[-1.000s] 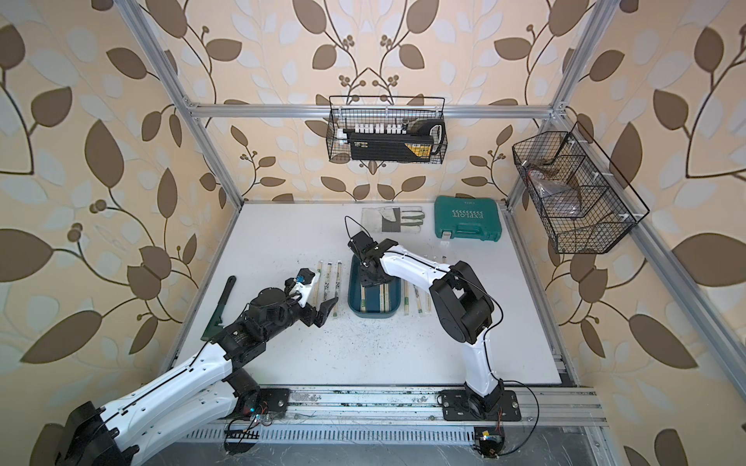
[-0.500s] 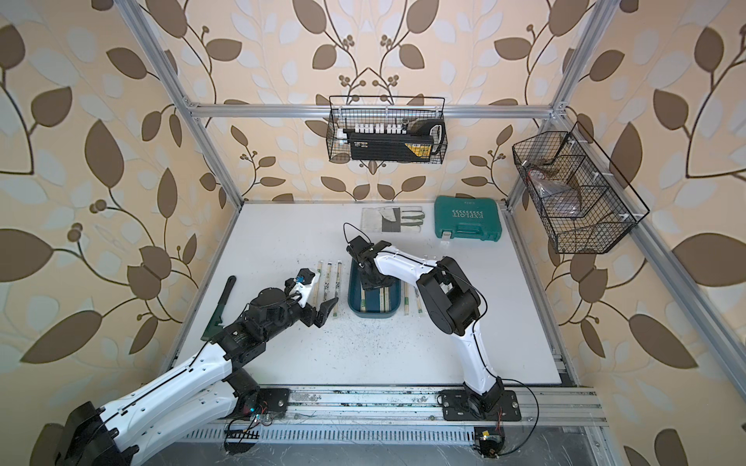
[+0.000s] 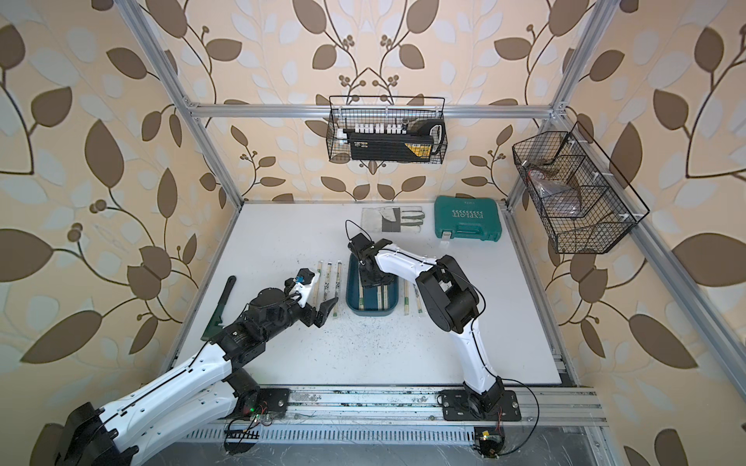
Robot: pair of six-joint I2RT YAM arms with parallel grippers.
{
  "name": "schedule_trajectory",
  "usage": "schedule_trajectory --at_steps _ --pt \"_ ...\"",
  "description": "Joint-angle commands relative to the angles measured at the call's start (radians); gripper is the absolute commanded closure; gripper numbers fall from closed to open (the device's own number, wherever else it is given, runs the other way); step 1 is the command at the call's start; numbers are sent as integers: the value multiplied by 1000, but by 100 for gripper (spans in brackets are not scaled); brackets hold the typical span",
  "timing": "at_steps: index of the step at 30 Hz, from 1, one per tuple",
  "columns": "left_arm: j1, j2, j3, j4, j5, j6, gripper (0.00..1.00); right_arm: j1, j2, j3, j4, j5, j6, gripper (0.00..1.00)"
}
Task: Take the paired disposable chopsticks out of the storage box
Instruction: Pick up the paired disposable chopsticks from the storage box.
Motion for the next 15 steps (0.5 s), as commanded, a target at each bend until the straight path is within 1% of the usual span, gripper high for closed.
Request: schedule_trajectory --at_steps 1,3,12,15 --pt "-11 3 39 4 6 -5 1 1 51 12 13 -40 4 69" --pt "-11 2 39 3 6 -4 1 1 41 2 13 -26 8 76" --pt "-11 -1 40 0 5 -4 1 -13 13 7 0 -32 28 85" --pt "-11 -1 40 0 5 -3 1 -14 1 14 -8 -33 34 90"
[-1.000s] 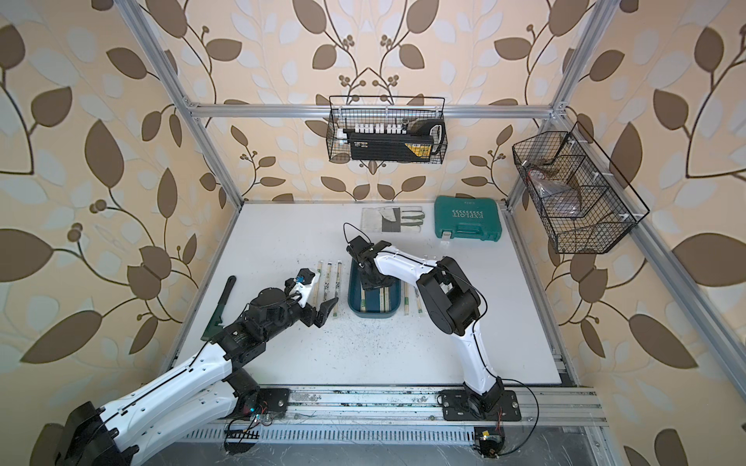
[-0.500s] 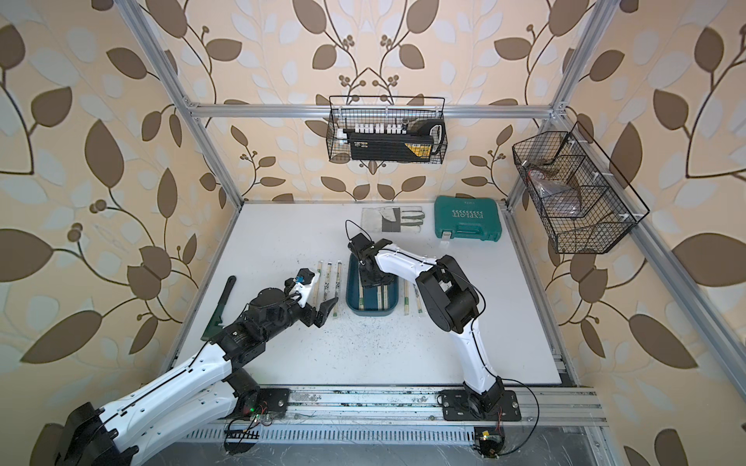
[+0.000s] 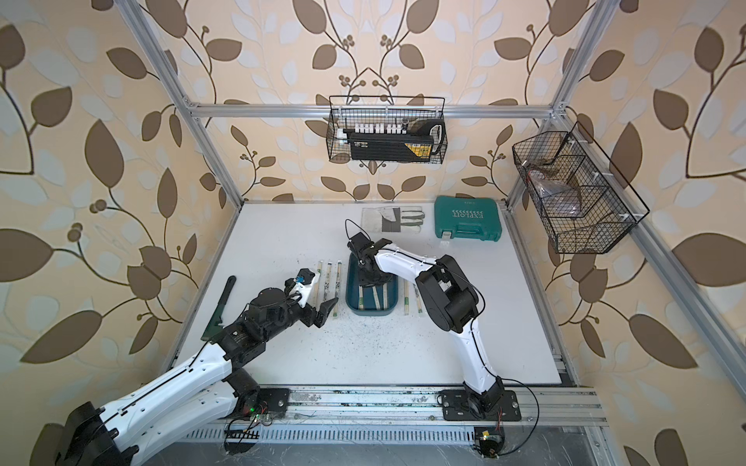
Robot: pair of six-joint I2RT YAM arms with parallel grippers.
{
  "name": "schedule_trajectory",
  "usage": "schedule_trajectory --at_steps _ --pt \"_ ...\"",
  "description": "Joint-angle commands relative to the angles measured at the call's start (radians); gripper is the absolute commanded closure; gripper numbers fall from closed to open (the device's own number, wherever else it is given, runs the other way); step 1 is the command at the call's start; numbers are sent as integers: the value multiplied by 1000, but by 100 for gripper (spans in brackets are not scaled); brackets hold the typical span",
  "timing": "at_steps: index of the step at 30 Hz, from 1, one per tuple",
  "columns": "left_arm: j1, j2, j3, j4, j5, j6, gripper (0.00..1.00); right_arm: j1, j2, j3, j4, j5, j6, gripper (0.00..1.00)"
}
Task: Take the paired disposable chopsticks out of the storage box
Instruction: Pick up the paired disposable chopsticks from the storage box, then place the paired disposable chopsticks at the center of the board.
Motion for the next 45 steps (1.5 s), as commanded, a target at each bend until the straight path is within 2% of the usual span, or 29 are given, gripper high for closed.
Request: schedule_trajectory --at_steps 1,20,30,35,41,45 --pt "-11 -3 41 3 5 -3 1 -11 -5 10 -21 3 18 91" --pt "-11 8 43 4 6 -4 1 -34 -145 59 -74 -2 -6 94" --pt "-11 11 42 11 10 -5 1 -117 -254 181 -201 22 -49 95" --pt "-11 22 46 9 11 -5 1 -221 -370 91 -239 70 -107 95" --pt "-11 26 46 12 20 -6 1 -414 -541 -207 -133 65 -182 94" --pt "-11 37 48 14 23 -8 1 -513 -564 -348 -58 74 -244 92"
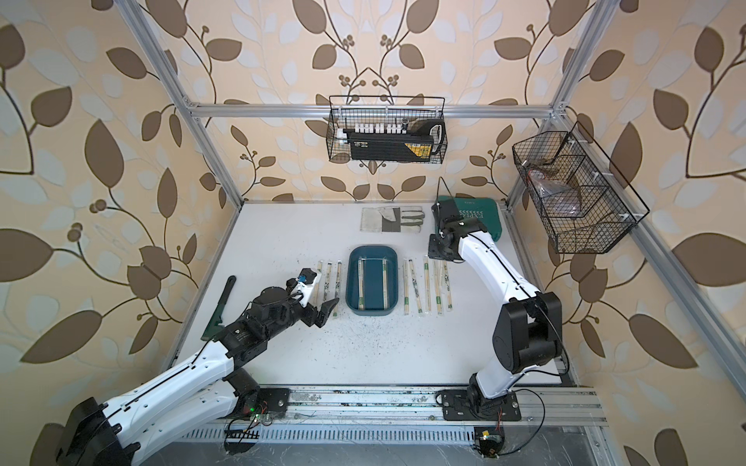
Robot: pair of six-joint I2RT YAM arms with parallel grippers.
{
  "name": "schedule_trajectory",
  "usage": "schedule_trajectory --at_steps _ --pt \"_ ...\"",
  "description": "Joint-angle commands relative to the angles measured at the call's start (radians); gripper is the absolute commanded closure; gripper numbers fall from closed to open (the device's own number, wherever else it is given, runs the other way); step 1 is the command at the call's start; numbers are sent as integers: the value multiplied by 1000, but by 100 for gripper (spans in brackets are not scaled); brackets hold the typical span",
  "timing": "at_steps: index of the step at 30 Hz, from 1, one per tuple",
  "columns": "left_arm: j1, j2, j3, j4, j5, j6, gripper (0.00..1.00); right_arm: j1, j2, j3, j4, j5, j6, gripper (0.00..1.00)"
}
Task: Take the paired disposable chopsticks out of the storage box
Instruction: Place the paired disposable chopsticks at the center of the board.
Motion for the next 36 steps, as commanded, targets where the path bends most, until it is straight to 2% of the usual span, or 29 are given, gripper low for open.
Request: schedule_trajectory --at_steps 1,5,9,16,21,36 --pt "-11 9 43 15 22 -7 1 -53 5 -88 68 5 -75 92" --pt "-11 14 43 18 23 -7 1 -114 45 -158 149 6 -131 92" --pt "-11 18 44 17 21 -6 1 -158 89 -178 198 -18 -127 91" --pt "-11 27 44 20 18 -1 1 -161 202 -171 206 41 -184 91" --pt "-11 38 49 19 23 0 1 -162 230 -172 203 63 -246 89" --pt "-11 38 51 17 29 -1 1 -162 273 -196 170 36 -212 85"
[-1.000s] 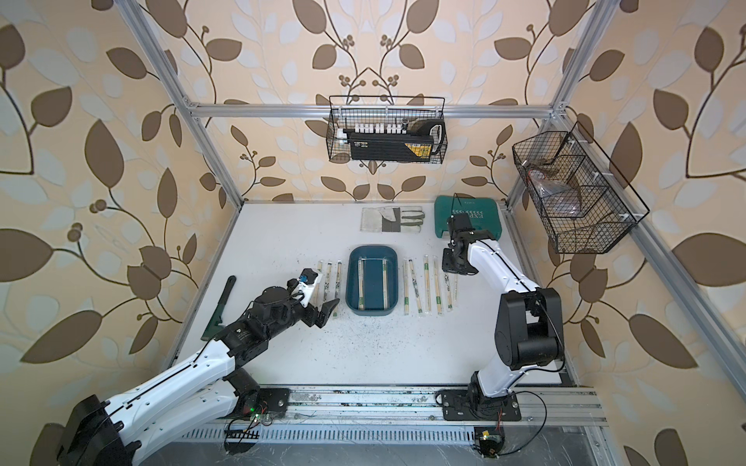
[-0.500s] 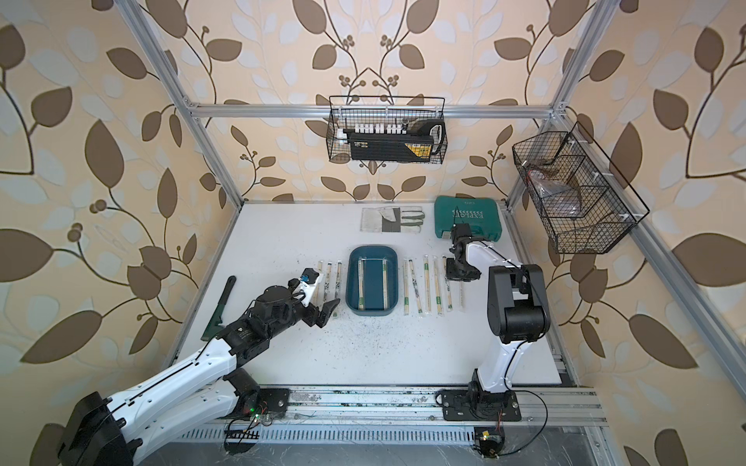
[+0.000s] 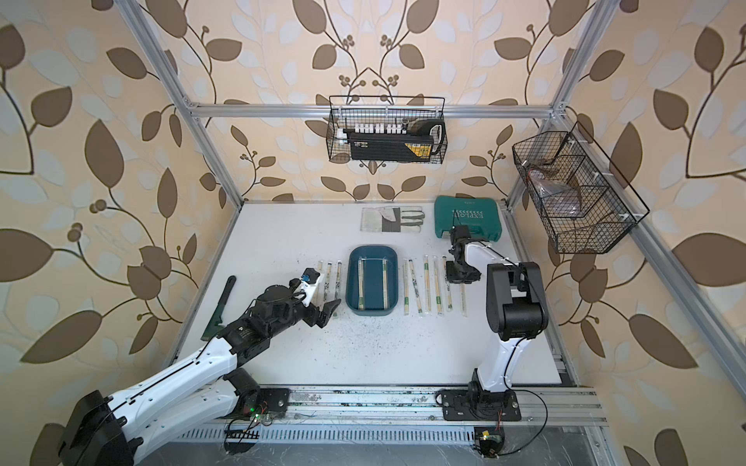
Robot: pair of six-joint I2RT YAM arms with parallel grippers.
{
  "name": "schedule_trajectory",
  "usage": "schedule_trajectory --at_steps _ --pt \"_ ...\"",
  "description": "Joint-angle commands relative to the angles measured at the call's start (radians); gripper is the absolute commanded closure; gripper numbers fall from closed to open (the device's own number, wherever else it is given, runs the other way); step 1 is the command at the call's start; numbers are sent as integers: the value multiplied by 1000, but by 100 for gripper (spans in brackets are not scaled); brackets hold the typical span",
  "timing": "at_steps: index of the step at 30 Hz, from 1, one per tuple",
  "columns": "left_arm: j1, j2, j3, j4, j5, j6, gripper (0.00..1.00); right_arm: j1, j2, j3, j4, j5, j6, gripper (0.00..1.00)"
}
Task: Take the paired disposable chopsticks out of the storage box
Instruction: Place the paired disposable chopsticks at the center of the board.
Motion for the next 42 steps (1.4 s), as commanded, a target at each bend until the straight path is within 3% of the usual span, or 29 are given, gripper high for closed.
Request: schedule_trajectory --at_steps 1,17,26,42 --pt "-11 0 39 16 12 -1 1 1 38 -18 -25 3 14 85" --pt "-11 -1 44 10 8 0 1 1 8 -17 -45 -50 70 80" --pt "-11 -1 44 7 3 0 1 -9 0 -16 -39 -121 114 87" --pt "-11 0 47 2 1 1 1 5 -51 19 -77 -78 83 73"
